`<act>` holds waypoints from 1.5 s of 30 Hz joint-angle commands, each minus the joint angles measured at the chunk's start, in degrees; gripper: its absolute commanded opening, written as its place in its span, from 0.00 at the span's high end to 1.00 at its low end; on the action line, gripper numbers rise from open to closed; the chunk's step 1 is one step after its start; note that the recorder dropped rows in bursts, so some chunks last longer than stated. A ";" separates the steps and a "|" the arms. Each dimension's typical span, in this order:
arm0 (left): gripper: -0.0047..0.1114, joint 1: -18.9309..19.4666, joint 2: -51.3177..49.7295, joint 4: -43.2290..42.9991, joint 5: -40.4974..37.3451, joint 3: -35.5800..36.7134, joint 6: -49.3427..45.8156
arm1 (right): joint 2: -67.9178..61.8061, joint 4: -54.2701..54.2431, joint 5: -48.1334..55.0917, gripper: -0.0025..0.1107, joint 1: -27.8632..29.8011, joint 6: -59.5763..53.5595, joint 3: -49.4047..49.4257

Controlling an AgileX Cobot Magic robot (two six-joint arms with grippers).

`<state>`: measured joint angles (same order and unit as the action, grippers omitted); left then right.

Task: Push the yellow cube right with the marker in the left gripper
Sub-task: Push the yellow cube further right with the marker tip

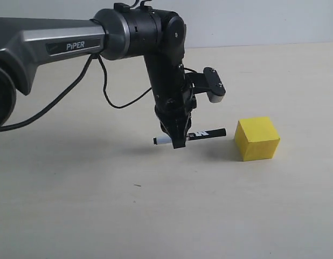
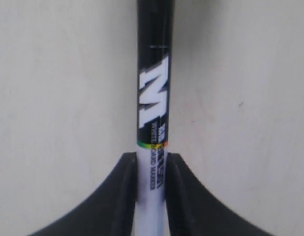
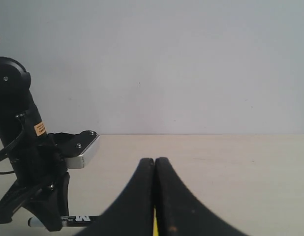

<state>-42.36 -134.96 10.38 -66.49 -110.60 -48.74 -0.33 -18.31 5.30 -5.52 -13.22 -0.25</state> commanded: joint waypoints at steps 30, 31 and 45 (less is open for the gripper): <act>0.96 -6.82 -6.14 -5.30 -3.47 -12.86 6.70 | 0.33 0.34 -0.28 0.98 0.16 -0.15 0.25; 0.96 -7.31 -6.14 -5.30 -3.47 -12.86 6.53 | 0.33 0.34 -0.28 0.98 0.16 -0.15 0.25; 0.96 -8.53 -6.14 -5.16 -3.47 -12.86 5.91 | 0.33 0.34 -0.28 0.98 0.16 -0.15 0.25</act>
<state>-50.32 -140.92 4.73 -69.88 -123.06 -42.81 -0.33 -18.31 5.30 -5.52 -13.22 -0.25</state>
